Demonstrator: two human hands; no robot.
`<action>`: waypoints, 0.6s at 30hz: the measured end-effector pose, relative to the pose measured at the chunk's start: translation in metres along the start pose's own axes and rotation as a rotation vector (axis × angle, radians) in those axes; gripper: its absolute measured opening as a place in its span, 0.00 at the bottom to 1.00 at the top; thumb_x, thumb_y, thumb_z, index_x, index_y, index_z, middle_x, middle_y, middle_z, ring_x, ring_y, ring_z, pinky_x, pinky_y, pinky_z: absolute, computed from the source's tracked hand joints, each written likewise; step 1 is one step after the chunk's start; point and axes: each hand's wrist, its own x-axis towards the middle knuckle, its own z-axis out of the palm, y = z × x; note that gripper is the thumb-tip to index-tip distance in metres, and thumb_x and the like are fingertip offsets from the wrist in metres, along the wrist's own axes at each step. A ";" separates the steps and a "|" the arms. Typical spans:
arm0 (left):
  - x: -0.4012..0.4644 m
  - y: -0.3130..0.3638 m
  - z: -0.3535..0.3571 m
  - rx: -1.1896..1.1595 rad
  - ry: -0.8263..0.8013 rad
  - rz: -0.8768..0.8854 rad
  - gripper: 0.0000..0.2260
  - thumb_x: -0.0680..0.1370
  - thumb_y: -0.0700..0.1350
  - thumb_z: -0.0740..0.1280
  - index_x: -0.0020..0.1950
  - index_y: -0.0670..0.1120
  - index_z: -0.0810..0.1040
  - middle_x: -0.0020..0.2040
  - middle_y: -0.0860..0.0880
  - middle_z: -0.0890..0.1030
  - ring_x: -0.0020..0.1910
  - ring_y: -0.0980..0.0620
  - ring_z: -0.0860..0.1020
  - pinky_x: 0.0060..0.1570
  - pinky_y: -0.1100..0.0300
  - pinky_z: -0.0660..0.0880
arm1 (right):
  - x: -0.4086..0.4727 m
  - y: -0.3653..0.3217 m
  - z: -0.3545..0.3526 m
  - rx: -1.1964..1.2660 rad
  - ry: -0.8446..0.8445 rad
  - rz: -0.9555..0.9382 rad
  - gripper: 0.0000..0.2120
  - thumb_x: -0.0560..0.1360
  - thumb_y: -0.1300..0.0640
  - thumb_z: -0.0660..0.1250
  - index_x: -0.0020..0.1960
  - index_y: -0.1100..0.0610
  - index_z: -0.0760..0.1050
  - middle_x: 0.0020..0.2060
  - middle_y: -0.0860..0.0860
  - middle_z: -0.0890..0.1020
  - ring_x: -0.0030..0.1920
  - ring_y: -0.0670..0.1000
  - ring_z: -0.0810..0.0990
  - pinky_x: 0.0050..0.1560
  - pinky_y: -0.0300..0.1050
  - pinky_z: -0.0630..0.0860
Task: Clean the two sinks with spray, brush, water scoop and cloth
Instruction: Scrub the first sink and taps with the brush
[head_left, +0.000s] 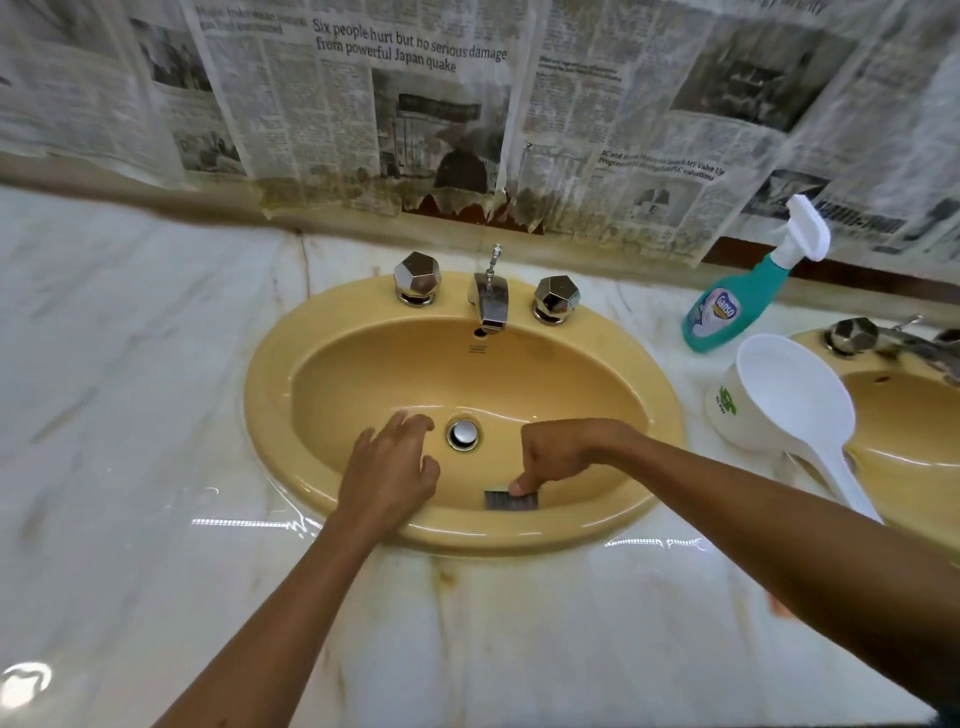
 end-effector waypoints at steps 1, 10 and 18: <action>0.001 0.004 0.004 0.042 -0.067 -0.004 0.18 0.78 0.48 0.60 0.68 0.50 0.71 0.66 0.46 0.75 0.63 0.43 0.75 0.62 0.51 0.68 | -0.004 0.000 -0.005 0.103 -0.038 0.017 0.22 0.73 0.41 0.71 0.31 0.55 0.72 0.28 0.51 0.67 0.28 0.52 0.60 0.31 0.43 0.59; 0.007 0.008 0.001 0.096 -0.222 -0.099 0.19 0.79 0.54 0.60 0.69 0.53 0.71 0.61 0.46 0.78 0.58 0.44 0.76 0.52 0.53 0.71 | -0.010 0.005 -0.008 -0.282 0.009 0.132 0.22 0.72 0.38 0.71 0.42 0.58 0.75 0.37 0.53 0.79 0.35 0.55 0.74 0.36 0.44 0.68; 0.008 0.009 -0.001 0.084 -0.247 -0.099 0.18 0.78 0.55 0.60 0.67 0.52 0.72 0.60 0.47 0.78 0.57 0.45 0.77 0.49 0.54 0.70 | -0.040 0.037 -0.023 -0.590 0.076 0.382 0.19 0.72 0.45 0.73 0.56 0.56 0.76 0.50 0.52 0.81 0.45 0.53 0.78 0.42 0.45 0.72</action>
